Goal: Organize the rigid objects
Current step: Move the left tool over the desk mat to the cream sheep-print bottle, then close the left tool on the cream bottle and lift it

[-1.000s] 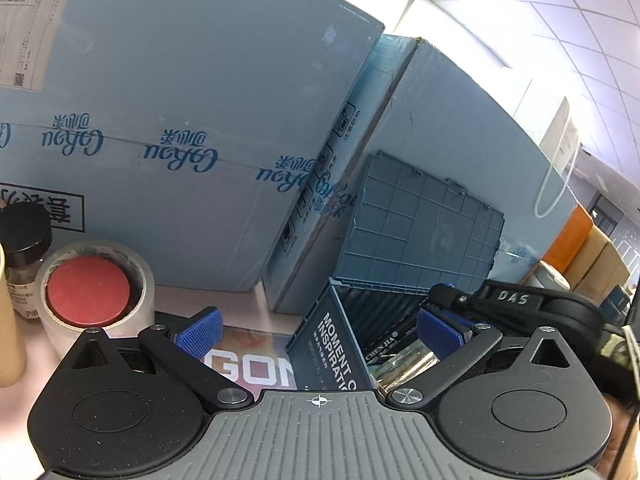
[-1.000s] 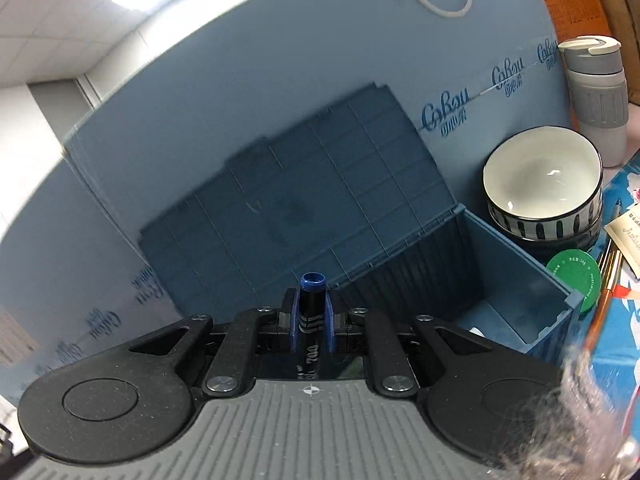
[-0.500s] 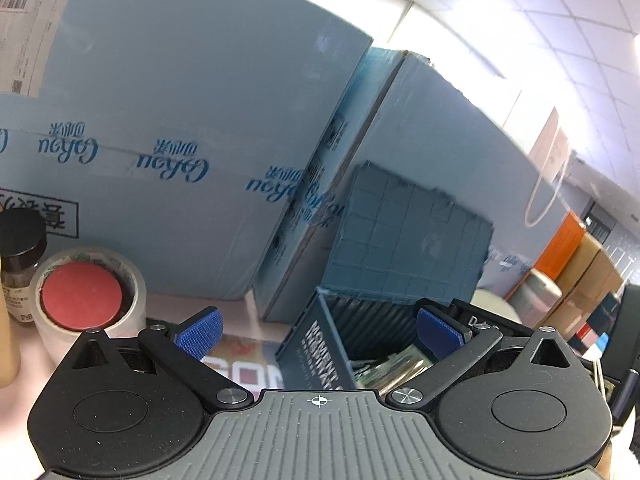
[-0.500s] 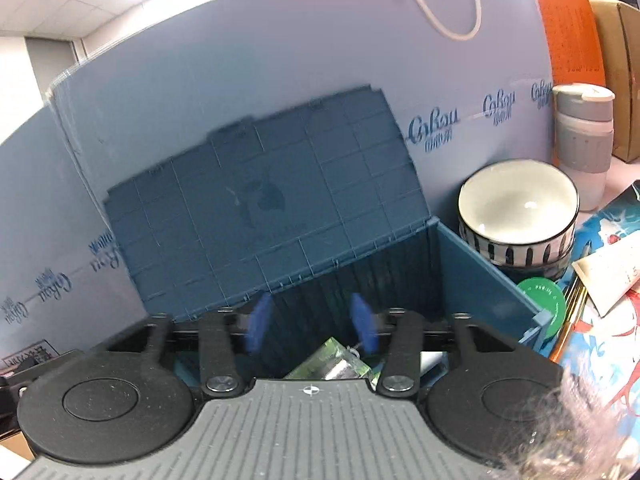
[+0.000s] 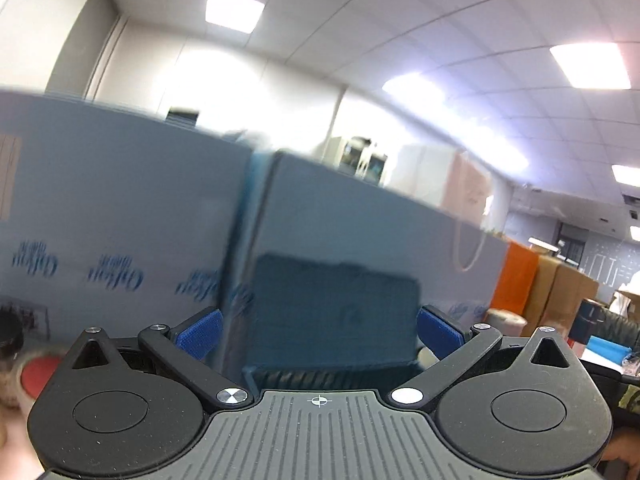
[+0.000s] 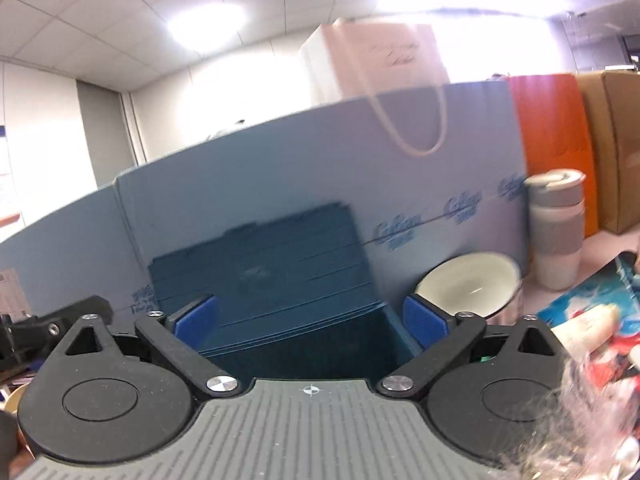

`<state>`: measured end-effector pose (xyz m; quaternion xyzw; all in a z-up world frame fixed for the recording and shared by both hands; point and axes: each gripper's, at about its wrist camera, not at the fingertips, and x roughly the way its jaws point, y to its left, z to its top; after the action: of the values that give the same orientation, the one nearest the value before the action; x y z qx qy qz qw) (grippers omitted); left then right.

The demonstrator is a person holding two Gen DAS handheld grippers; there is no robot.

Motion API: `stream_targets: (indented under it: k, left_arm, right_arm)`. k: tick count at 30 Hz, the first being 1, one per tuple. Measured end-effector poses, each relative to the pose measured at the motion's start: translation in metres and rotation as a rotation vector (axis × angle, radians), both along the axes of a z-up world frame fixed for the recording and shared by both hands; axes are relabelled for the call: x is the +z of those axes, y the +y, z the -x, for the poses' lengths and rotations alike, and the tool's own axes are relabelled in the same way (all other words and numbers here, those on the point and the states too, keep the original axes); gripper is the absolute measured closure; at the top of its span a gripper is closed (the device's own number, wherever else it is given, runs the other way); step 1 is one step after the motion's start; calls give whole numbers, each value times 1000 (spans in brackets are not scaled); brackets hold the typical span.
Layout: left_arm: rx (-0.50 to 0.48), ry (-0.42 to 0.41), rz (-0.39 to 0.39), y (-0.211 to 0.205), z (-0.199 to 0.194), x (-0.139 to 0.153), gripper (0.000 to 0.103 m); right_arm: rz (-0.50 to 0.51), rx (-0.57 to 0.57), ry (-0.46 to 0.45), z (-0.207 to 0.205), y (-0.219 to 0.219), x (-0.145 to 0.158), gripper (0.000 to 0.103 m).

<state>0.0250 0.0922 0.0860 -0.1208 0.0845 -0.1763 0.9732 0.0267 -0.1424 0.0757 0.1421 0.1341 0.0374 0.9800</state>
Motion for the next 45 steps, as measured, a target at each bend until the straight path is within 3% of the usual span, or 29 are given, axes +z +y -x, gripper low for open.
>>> stream_targets:
  k: [8, 15, 21, 23, 27, 34, 37, 41, 45]
  left_arm:
    - [-83, -159, -135, -56, 26, -2, 0]
    - [-298, -227, -247, -118, 45, -9, 0]
    - [-515, -174, -476, -199, 42, -34, 0]
    - [-556, -168, -545, -228, 34, -42, 0]
    - [-623, -116, -609, -286, 5, -58, 0]
    - [-709, -31, -805, -357, -39, -95, 6]
    - [-712, 21, -823, -376, -61, -97, 12]
    - [-711, 129, -810, -388, -86, -97, 34]
    - [-709, 216, -753, -387, -103, -99, 38]
  right_arm:
    - [4, -103, -43, 21, -76, -11, 0]
    - [15, -194, -64, 23, -151, -24, 0]
    - [-55, -213, -118, 23, -207, -43, 0]
    - [-131, -208, -99, 27, -229, -50, 0]
    - [-285, -227, -77, 35, -268, -57, 0]
    - [-452, -304, -54, 45, -305, -70, 0]
    - [-513, -304, -35, 45, -310, -74, 0]
    - [-554, -306, -15, 43, -314, -78, 0]
    - [-580, -296, -2, 41, -316, -80, 0]
